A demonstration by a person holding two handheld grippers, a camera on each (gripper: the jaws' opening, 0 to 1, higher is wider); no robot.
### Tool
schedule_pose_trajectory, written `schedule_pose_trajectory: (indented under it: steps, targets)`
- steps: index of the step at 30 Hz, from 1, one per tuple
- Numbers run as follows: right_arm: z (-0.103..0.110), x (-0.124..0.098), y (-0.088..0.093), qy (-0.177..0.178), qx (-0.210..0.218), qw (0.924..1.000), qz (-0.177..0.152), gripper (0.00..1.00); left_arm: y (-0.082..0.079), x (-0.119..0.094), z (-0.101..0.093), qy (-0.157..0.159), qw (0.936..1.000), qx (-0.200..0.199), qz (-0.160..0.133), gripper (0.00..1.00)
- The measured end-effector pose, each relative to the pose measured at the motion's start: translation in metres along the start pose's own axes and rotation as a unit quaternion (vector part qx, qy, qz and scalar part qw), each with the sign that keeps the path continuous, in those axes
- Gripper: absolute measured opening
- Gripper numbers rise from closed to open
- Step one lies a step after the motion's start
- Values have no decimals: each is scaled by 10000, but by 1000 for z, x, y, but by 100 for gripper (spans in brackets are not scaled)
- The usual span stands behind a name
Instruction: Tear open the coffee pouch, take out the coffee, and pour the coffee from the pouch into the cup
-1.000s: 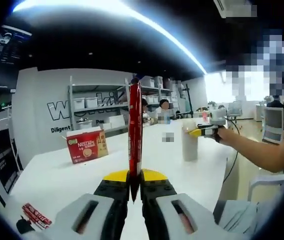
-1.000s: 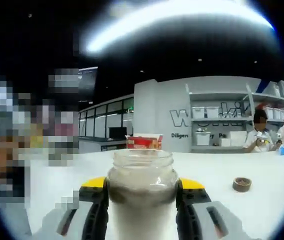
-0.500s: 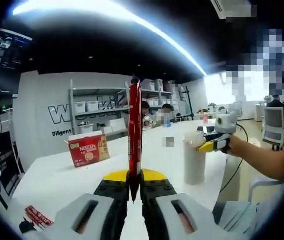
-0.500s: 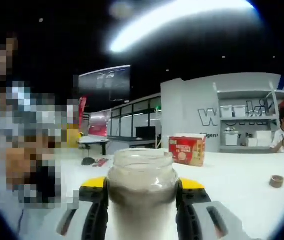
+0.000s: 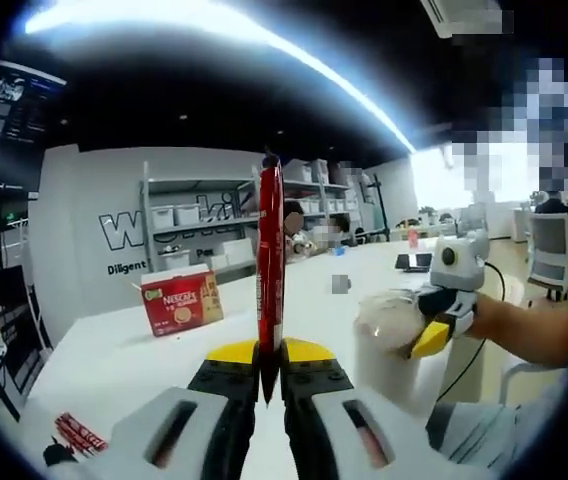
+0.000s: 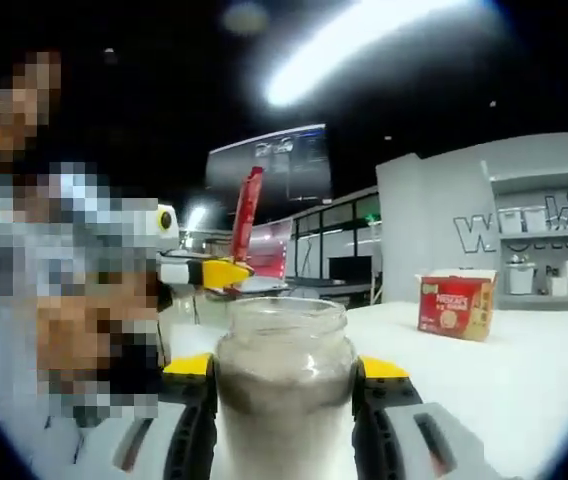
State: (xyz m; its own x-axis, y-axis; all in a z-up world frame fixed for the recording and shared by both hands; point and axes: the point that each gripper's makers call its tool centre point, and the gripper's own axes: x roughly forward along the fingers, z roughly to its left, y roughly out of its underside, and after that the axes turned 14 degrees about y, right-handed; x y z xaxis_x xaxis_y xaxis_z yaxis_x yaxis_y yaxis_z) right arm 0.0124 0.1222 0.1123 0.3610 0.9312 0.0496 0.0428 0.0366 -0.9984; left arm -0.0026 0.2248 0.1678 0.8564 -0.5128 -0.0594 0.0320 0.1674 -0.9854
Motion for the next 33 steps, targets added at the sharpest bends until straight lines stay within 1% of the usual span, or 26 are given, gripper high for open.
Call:
schedule_pose_trajectory:
  steps: [3, 14, 19, 20, 26, 30, 31, 33]
  targets:
    - [18, 16, -1, -192, -13, 9998, 16, 53, 3, -5, 10, -122, 9999, 2, 30, 10]
    - [38, 46, 0, -482, 1, 9988, 47, 53, 2, -24, 35, -407, 9991, -73, -40, 10]
    - [47, 61, 0, -601, 25, 9982, 3, 53, 3, -31, 43, -508, 9986, -108, -50, 10]
    - [49, 67, 0, -639, 21, 9980, 13, 53, 4, -33, 45, -544, 9984, -123, -47, 10]
    - [59, 78, 1, -752, -6, 9972, 17, 53, 3, -39, 50, -615, 9980, -160, -69, 10]
    - [59, 79, 1, -799, 10, 9967, -174, 55, 4, -39, 50, -612, 9980, -164, -77, 10]
    - [59, 78, 1, -817, -95, 9963, -267, 57, 4, -39, 50, -608, 9980, -171, -71, 10]
    - [60, 82, 4, -810, -183, 9963, -219, 71, 5, -39, 50, -607, 9980, -170, -63, 10]
